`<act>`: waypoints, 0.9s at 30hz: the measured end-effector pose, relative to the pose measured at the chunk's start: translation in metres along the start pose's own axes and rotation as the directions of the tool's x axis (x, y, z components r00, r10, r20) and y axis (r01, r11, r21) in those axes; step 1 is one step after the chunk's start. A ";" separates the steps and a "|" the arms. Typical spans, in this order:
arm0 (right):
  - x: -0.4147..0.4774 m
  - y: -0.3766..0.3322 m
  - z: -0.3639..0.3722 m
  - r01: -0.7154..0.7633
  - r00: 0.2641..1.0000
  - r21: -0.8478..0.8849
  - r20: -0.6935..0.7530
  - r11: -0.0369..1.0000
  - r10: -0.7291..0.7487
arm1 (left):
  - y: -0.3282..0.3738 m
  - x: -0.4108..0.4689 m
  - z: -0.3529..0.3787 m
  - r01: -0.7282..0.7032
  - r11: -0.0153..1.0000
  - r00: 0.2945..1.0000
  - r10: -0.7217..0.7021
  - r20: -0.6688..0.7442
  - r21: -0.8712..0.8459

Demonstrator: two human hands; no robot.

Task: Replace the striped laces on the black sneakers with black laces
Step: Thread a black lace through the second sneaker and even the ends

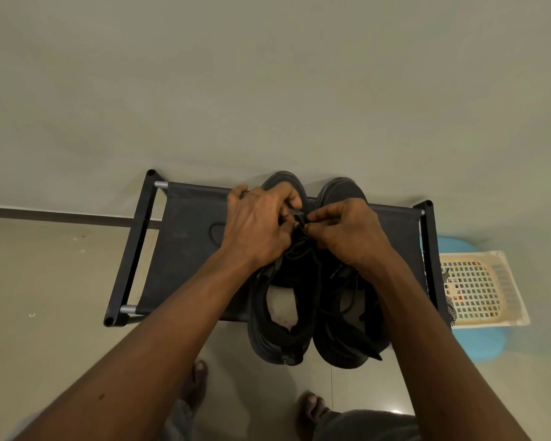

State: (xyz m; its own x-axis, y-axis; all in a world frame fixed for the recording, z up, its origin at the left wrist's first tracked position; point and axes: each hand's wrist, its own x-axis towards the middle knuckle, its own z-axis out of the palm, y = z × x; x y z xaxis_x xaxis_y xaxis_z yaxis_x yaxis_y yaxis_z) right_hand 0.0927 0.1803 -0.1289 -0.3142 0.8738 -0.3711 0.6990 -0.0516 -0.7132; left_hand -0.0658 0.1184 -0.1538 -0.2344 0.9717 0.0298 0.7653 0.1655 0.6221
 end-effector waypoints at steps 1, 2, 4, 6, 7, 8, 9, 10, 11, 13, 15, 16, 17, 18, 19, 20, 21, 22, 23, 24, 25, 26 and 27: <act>0.000 0.000 -0.001 -0.002 1.000 0.003 -0.002 1.000 0.002 | 0.000 0.000 0.001 0.007 1.000 1.000 -0.007 0.000 -0.021; -0.001 0.000 -0.001 -0.003 1.000 0.003 -0.006 1.000 0.003 | -0.001 0.000 0.001 0.033 0.994 0.999 -0.033 0.002 -0.105; -0.001 0.000 -0.001 -0.001 1.000 0.007 -0.011 1.000 0.001 | -0.002 0.000 0.001 0.133 0.934 0.991 -0.121 0.055 -0.332; -0.001 0.000 -0.001 0.005 1.000 0.008 -0.006 1.000 -0.005 | -0.005 -0.001 -0.001 0.188 0.893 0.982 -0.158 0.106 -0.408; -0.002 -0.001 0.000 0.008 1.000 -0.001 -0.005 1.000 -0.008 | -0.006 -0.001 0.000 0.174 0.908 0.984 -0.149 0.093 -0.382; -0.002 -0.002 0.001 0.013 1.000 -0.015 -0.005 1.000 -0.014 | -0.007 -0.001 0.002 0.137 0.937 0.990 -0.126 0.058 -0.320; -0.002 -0.002 0.001 0.021 1.000 -0.029 -0.004 0.999 -0.021 | -0.007 -0.002 0.003 0.091 0.969 0.996 -0.089 0.017 -0.228; -0.003 -0.003 0.001 0.033 0.999 -0.044 0.000 0.998 -0.033 | -0.005 -0.003 0.005 0.055 0.990 0.998 -0.057 -0.013 -0.128; -0.003 -0.003 0.002 0.045 0.999 -0.057 0.000 0.997 -0.045 | -0.002 -0.004 0.007 0.034 0.999 0.999 -0.036 -0.033 -0.042; -0.004 -0.003 0.002 0.062 0.998 -0.079 -0.005 0.995 -0.063 | 0.003 -0.004 0.010 0.017 0.999 0.999 -0.015 -0.048 0.045; -0.004 -0.001 0.001 0.055 0.998 -0.074 -0.018 0.996 -0.056 | 0.005 -0.002 0.010 0.011 0.999 0.999 -0.009 -0.044 0.043; -0.003 0.000 0.001 0.047 0.999 -0.069 -0.022 0.996 -0.049 | 0.004 -0.001 0.008 0.018 1.000 0.999 -0.017 -0.036 0.011; -0.002 0.001 0.001 0.040 0.999 -0.065 -0.028 0.997 -0.042 | 0.003 0.001 0.006 0.026 0.999 0.999 -0.026 -0.021 -0.026; -0.001 0.002 0.003 0.037 0.999 -0.058 -0.036 0.998 -0.039 | 0.001 0.002 0.003 0.032 0.998 0.999 -0.032 0.000 -0.052; 0.000 0.003 0.005 0.038 0.998 -0.050 -0.043 0.998 -0.040 | 0.001 0.003 0.001 0.032 0.998 0.999 -0.031 0.019 -0.057; 0.001 0.003 0.007 0.042 0.998 -0.049 -0.052 0.998 -0.045 | 0.000 0.003 0.000 0.027 0.999 0.999 -0.026 0.027 -0.047; 0.002 0.003 0.009 0.049 0.996 -0.065 -0.065 0.997 -0.053 | 0.001 0.003 -0.001 0.021 0.999 0.999 -0.021 0.025 -0.037; 0.002 0.003 0.012 0.057 0.994 -0.093 -0.085 0.994 -0.065 | 0.002 0.002 0.000 0.016 0.999 1.000 -0.016 0.015 -0.039; 0.001 0.002 0.013 0.062 0.991 -0.115 -0.114 0.991 -0.075 | 0.003 0.001 0.001 0.015 0.999 1.000 -0.015 0.002 -0.052; 0.000 0.001 0.015 0.064 0.986 -0.122 -0.143 0.990 -0.082 | 0.003 0.000 0.001 0.018 0.997 1.000 -0.018 -0.010 -0.068; -0.001 0.001 0.016 0.067 0.982 -0.120 -0.167 0.990 -0.086 | 0.004 0.000 0.001 0.022 0.996 1.000 -0.024 -0.020 -0.082; -0.002 0.000 0.017 0.067 0.978 -0.115 -0.187 0.991 -0.088 | 0.004 -0.001 0.001 0.025 0.996 0.999 -0.028 -0.026 -0.091; -0.002 0.000 0.017 0.066 0.977 -0.106 -0.194 0.992 -0.086 | 0.004 -0.002 0.001 0.029 0.995 0.999 -0.032 -0.029 -0.097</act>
State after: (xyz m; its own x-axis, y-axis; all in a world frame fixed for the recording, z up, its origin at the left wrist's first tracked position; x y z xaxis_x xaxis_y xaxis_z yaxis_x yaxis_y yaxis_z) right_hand 0.0824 0.1703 -0.1379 -0.2421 0.9523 -0.1860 0.7410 0.0578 -0.6690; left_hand -0.0623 0.1173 -0.1521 -0.2762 0.9605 0.0326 0.6960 0.1765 0.6960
